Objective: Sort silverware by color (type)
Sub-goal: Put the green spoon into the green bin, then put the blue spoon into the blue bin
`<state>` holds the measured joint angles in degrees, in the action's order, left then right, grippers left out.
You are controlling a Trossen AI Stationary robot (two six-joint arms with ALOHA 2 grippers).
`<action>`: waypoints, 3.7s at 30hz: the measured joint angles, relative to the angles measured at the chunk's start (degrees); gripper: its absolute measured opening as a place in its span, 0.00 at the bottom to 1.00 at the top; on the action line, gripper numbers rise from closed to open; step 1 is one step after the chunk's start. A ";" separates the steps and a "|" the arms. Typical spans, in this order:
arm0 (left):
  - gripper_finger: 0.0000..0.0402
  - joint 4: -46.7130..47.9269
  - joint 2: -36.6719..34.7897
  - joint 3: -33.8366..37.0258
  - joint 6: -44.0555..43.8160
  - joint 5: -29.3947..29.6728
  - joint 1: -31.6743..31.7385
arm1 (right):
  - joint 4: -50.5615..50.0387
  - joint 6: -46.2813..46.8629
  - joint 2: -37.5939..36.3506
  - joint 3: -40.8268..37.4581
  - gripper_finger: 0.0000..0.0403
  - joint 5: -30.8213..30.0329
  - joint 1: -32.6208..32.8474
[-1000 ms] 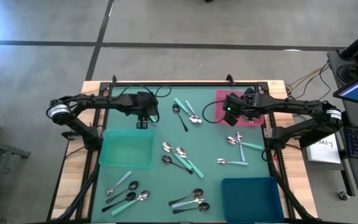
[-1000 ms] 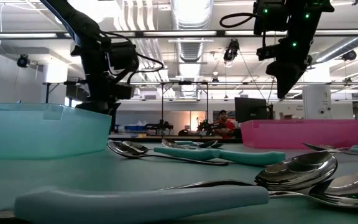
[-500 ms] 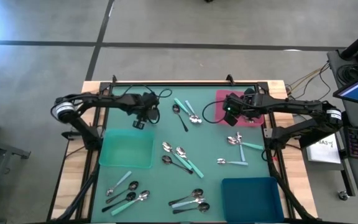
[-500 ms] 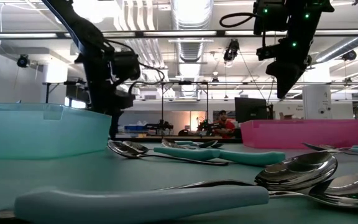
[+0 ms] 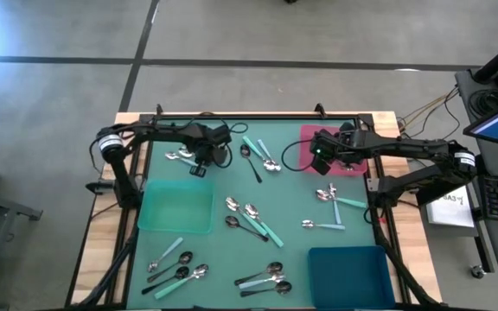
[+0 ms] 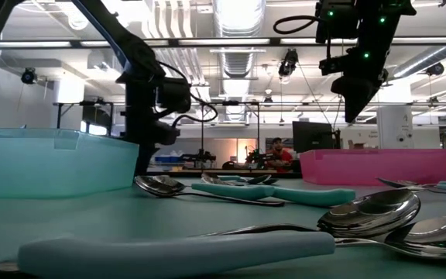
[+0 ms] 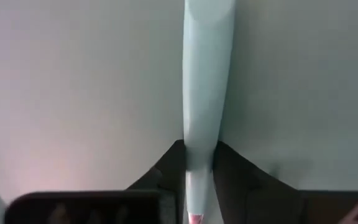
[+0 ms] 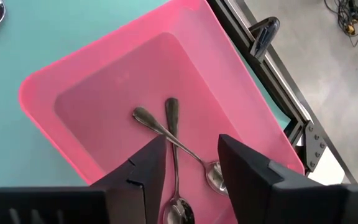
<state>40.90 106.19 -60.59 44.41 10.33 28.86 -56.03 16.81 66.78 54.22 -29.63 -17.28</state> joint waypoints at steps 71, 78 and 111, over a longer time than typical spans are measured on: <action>0.21 7.98 -21.97 13.63 -26.67 -0.42 0.25 | 8.62 -3.30 0.00 -0.76 0.32 0.03 0.00; 0.21 2.99 -21.92 17.48 -23.80 -0.41 3.17 | 8.86 -3.30 0.01 -0.76 0.32 0.02 0.00; 0.06 4.28 -20.51 10.51 -29.78 -5.52 5.05 | 9.94 -3.30 0.02 -0.79 0.32 0.02 0.02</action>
<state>45.19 85.68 -50.09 14.62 4.82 33.91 -46.09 13.52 66.81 53.43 -29.61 -17.26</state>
